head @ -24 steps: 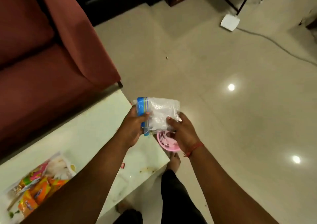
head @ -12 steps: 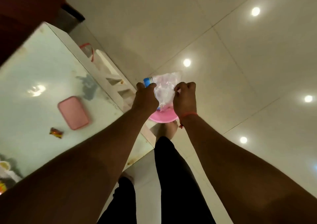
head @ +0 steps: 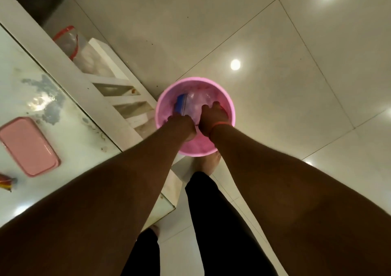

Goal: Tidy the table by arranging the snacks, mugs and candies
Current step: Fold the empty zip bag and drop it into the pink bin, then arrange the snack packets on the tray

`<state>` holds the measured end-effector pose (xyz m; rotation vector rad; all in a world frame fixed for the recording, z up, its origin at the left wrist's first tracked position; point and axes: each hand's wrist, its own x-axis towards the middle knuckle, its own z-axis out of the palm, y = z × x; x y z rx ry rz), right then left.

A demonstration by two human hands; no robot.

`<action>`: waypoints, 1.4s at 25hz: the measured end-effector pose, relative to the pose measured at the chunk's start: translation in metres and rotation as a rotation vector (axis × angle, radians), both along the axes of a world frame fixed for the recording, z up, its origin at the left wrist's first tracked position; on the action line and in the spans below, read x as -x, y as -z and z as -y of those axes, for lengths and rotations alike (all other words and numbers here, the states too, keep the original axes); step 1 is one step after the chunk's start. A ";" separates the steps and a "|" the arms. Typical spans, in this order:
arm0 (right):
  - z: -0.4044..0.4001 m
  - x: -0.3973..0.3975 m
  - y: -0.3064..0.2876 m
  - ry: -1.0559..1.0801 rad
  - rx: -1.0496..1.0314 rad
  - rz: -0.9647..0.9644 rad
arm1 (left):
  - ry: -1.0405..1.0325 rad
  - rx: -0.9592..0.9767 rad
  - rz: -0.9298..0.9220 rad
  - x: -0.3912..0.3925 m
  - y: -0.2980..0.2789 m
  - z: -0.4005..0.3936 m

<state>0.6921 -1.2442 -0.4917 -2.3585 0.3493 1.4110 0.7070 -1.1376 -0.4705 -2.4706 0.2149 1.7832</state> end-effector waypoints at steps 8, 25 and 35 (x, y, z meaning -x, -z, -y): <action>-0.018 -0.006 -0.085 -0.147 0.063 0.169 | 0.173 0.206 0.233 -0.006 -0.078 -0.015; -0.265 0.049 -0.271 -0.454 0.029 0.690 | -0.157 0.002 0.956 0.117 -0.278 -0.350; -0.492 0.178 -0.287 -0.818 -0.176 0.699 | -0.497 -0.184 1.026 0.292 -0.292 -0.564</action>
